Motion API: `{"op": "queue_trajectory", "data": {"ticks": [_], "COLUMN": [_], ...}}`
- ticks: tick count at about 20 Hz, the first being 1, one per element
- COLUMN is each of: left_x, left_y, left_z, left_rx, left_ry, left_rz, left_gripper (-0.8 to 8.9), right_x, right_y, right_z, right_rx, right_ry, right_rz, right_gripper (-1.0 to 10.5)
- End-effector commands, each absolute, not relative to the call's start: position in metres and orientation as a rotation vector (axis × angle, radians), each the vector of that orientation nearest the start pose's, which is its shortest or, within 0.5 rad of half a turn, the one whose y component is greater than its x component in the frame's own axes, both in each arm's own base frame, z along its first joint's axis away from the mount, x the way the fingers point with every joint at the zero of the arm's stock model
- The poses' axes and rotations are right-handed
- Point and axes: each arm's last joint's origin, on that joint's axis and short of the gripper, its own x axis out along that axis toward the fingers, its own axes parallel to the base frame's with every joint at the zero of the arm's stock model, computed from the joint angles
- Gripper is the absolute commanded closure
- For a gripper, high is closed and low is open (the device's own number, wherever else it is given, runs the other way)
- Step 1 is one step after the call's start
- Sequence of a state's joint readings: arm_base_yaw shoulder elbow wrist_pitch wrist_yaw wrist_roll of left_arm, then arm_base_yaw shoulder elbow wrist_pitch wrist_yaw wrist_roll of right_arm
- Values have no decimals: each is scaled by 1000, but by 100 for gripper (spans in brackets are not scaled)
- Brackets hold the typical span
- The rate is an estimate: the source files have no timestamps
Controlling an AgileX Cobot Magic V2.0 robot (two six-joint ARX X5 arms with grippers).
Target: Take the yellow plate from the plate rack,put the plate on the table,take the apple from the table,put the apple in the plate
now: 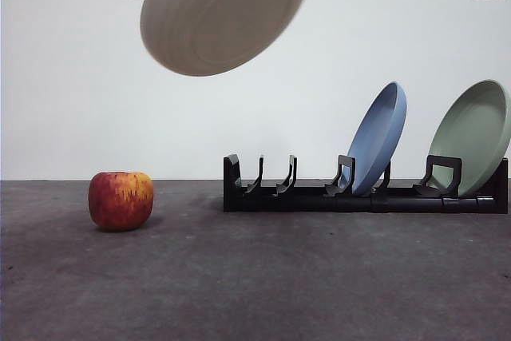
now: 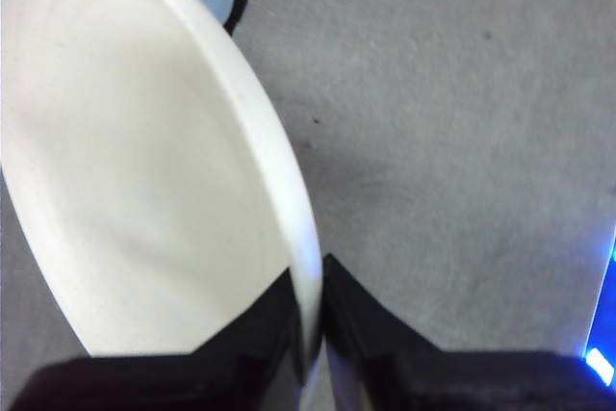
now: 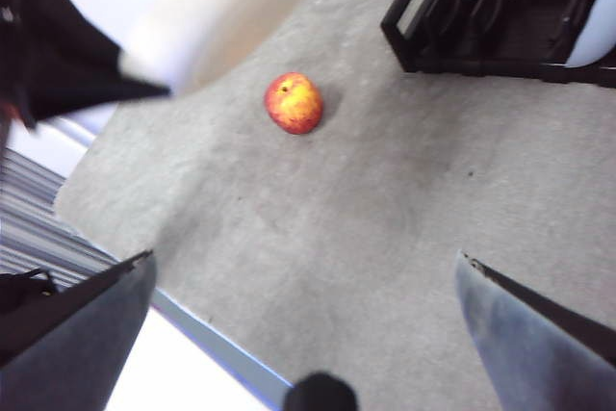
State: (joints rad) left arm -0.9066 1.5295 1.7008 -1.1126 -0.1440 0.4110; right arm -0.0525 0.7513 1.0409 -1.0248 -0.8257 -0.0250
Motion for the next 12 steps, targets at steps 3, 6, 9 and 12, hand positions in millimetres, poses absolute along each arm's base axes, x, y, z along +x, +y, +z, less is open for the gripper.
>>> {"op": "queue_trajectory", "data": {"ticks": [3, 6, 9, 12], "left_x": [164, 146, 134, 134], "left_y": [-259, -271, -278, -284], "left_z": [331, 286, 249, 218], "left_rx": [1049, 1141, 1192, 1261], "left_ry": [760, 741, 717, 780], "left_rz": [-856, -838, -840, -836], "left_gripper": [820, 820, 820, 820], "right_x": [109, 109, 109, 109], "right_y": [16, 16, 16, 16], "right_z": [355, 355, 355, 355], "right_rx": [278, 278, 278, 278], "right_ry": [647, 646, 645, 645], "right_rz": [789, 793, 793, 793], "right_gripper": [349, 349, 349, 349]}}
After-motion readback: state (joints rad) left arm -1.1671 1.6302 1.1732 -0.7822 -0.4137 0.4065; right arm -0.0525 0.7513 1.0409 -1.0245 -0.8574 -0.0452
